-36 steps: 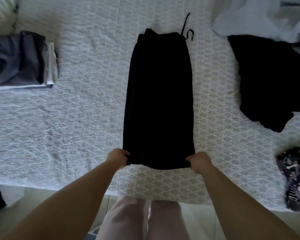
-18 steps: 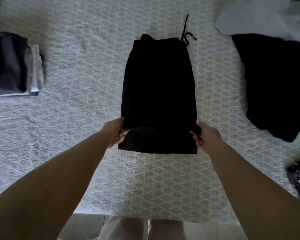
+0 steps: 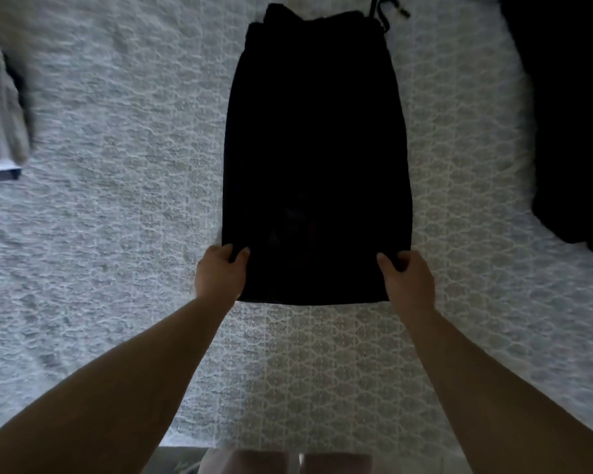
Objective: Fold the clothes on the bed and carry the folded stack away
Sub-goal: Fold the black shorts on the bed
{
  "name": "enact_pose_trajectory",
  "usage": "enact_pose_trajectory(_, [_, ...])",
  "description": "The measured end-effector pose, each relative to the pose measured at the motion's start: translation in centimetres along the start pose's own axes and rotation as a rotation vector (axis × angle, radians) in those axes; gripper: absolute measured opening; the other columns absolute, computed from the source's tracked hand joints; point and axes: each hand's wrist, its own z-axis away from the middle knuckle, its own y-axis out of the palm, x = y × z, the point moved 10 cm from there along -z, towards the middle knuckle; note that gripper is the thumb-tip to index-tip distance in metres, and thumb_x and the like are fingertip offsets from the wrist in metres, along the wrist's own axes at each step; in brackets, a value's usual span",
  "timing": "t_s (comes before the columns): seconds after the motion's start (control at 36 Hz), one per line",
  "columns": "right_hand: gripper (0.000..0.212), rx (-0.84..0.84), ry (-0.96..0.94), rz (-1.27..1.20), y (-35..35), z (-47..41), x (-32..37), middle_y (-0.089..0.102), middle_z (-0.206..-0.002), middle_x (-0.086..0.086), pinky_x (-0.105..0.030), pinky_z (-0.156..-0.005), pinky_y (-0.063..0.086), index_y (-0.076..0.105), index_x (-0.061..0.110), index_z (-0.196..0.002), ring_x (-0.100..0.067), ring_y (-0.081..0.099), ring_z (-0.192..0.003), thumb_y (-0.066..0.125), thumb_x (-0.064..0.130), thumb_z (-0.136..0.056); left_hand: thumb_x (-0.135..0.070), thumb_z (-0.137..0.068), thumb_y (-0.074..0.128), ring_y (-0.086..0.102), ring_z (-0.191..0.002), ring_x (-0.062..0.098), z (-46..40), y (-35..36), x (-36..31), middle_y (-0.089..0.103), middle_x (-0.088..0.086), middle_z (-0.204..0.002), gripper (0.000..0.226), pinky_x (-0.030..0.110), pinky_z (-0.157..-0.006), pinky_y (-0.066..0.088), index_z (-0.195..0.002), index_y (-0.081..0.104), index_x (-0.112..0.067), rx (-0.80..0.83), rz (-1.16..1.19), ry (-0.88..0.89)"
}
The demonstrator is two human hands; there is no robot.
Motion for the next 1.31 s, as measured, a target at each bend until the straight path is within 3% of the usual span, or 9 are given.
enact_pose_trajectory(0.31, [0.035,0.027,0.032,0.12,-0.1,-0.6,-0.7,0.063,-0.107,-0.019,-0.038,-0.076,0.044,0.058,0.003,-0.119,-0.035,0.058,-0.096,0.047,0.03,-0.099,-0.038,-0.102,0.033,0.056,-0.08,0.028,0.6,0.9,1.4,0.062,0.011,-0.088,0.034,0.031,-0.064,0.036,-0.107,0.057,-0.014,-0.011,-0.089,-0.112])
enact_pose_trajectory(0.42, [0.026,-0.241,0.014,0.22,-2.0,0.5,1.1,0.055,-0.112,-0.017,-0.041,-0.08,0.042,0.055,0.004,-0.109,-0.036,0.053,-0.102,0.061,0.021,-0.09,-0.026,-0.098,0.044,0.053,-0.085,0.025,1.7,-0.6,1.2,0.059,0.009,-0.102,0.015,0.033,-0.065,0.036,-0.105,0.053,-0.016,-0.151,-0.033,-0.166])
enact_pose_trajectory(0.5, [0.033,-0.399,-0.296,0.328,-1.9,2.8,5.9,0.053,-0.118,-0.017,-0.046,-0.086,0.04,0.057,0.005,-0.109,-0.037,0.049,-0.108,0.068,0.011,-0.078,-0.009,-0.086,0.054,0.05,-0.107,0.027,3.5,-2.3,-3.1,0.052,0.009,-0.117,0.025,0.042,-0.089,0.039,-0.111,0.055,-0.014,-0.354,-0.142,0.193])
enact_pose_trajectory(0.61, [0.042,-0.216,-0.767,0.492,3.6,5.6,10.5,0.056,-0.129,-0.013,-0.047,-0.097,0.042,0.06,0.008,-0.121,-0.035,0.052,-0.121,0.068,0.011,-0.08,-0.021,-0.087,0.043,0.05,-0.124,0.027,7.2,2.0,-8.6,0.055,0.006,-0.132,0.043,0.052,-0.108,0.033,-0.127,0.058,-0.012,-0.176,-0.374,0.802])
enact_pose_trajectory(0.69, [0.051,0.023,-0.825,0.678,7.8,5.3,9.5,0.032,-0.152,-0.006,-0.043,-0.113,0.026,0.042,0.012,-0.142,-0.027,0.028,-0.142,0.052,0.024,-0.094,-0.043,-0.096,0.017,0.002,-0.147,0.02,7.4,6.8,-7.9,0.008,0.003,-0.16,0.063,0.047,-0.118,-0.001,-0.151,0.013,-0.013,0.065,-0.754,0.896])
enact_pose_trajectory(0.78, [0.055,0.152,-0.677,0.746,8.3,2.5,5.8,-0.005,-0.159,0.004,-0.038,-0.118,0.016,0.01,0.019,-0.152,-0.018,0.007,-0.147,0.028,0.034,-0.102,-0.058,-0.091,-0.001,-0.041,-0.134,0.019,5.6,9.0,-5.0,-0.044,0.0,-0.147,0.071,0.043,-0.111,-0.025,-0.138,-0.037,-0.02,0.173,-0.979,0.903])
enact_pose_trajectory(1.03, [0.063,0.153,-0.599,0.927,4.2,-0.5,1.0,-0.035,-0.146,0.012,-0.027,-0.112,-0.016,-0.024,0.024,-0.141,-0.008,-0.022,-0.142,0.001,0.054,-0.092,-0.074,-0.076,-0.013,-0.039,-0.135,0.025,0.2,3.6,-0.4,-0.049,0.01,-0.142,0.088,0.044,-0.117,-0.012,-0.136,-0.04,-0.016,0.142,-0.936,0.544])
enact_pose_trajectory(1.19, [0.067,0.006,-0.733,0.874,4.2,2.5,4.9,0.021,-0.156,-0.008,-0.041,-0.118,0.005,0.029,0.007,-0.147,-0.025,0.019,-0.145,0.045,0.046,-0.094,-0.077,-0.081,0.008,-0.039,-0.136,0.024,4.3,5.5,-4.6,-0.046,0.01,-0.145,0.096,0.046,-0.113,-0.021,-0.145,-0.027,-0.013,0.109,-0.942,0.867])
enact_pose_trajectory(1.31, [0.087,0.182,-0.831,0.954,6.9,3.3,4.4,0.007,-0.159,-0.004,-0.045,-0.117,0.005,0.02,0.015,-0.15,-0.025,0.005,-0.147,0.049,0.063,-0.084,-0.075,-0.083,0.027,-0.042,-0.133,0.029,4.4,8.1,-4.2,-0.046,0.014,-0.143,0.103,0.044,-0.113,-0.02,-0.138,-0.035,-0.014,0.203,-1.051,0.88])
